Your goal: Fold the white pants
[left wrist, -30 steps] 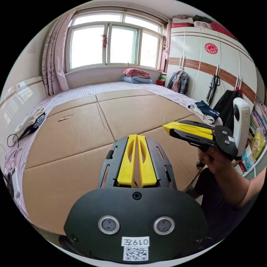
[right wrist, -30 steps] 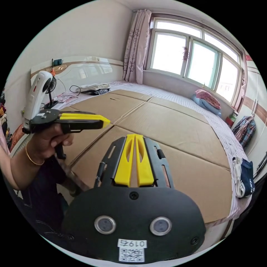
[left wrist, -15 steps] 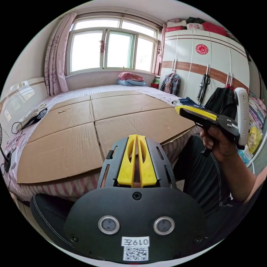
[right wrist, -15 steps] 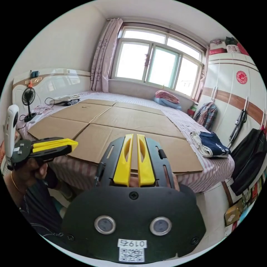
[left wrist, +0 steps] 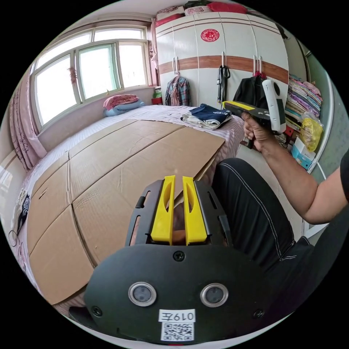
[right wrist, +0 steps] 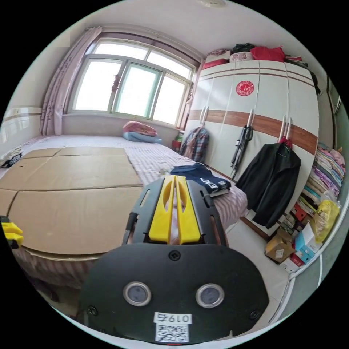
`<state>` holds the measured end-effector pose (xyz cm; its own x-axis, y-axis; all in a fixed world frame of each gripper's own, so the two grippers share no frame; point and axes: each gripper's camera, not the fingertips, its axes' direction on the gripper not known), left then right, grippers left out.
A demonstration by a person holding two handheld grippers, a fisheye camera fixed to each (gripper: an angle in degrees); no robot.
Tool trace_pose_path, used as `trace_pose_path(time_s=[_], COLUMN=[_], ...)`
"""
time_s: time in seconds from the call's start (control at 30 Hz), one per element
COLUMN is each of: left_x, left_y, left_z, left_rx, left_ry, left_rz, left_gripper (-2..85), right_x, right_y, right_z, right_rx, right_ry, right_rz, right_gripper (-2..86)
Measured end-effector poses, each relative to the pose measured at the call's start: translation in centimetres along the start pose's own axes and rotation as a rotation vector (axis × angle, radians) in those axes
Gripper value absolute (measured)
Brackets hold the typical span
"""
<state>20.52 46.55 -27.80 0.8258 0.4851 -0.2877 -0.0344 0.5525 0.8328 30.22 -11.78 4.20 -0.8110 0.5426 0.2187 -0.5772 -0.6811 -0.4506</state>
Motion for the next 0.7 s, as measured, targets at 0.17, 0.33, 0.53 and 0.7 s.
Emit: trace_pose_path(time_s=[0.17,0.33,0.53,0.7], left_x=[1.8,2.6,2.4,0.7], left_y=[-0.5,-0.4,-0.8,-0.2], left_z=[2.5,4.3,3.9,3.5], left_rx=[-0.023,-0.063,-0.056,-0.054], left_ry=[0.053,0.06,0.011,0.013], left_rz=[0.009,0.0,-0.006,-0.071], left_gripper=[1.2,1.2,1.2,1.5], right_x=[4.1,1.8,-1.2,-1.4], right_y=[-1.0,-3.6,-6.4,-7.8], right_z=[4.0,2.8,0.8,-2.9], right_rx=[-0.175,-0.192,-0.253,-0.26], right_ry=[0.095,-0.024,0.028,0.152], right_rz=[-0.177,-0.301,-0.384,-0.393], right_gripper=[2.9,10.0,9.3,8.2])
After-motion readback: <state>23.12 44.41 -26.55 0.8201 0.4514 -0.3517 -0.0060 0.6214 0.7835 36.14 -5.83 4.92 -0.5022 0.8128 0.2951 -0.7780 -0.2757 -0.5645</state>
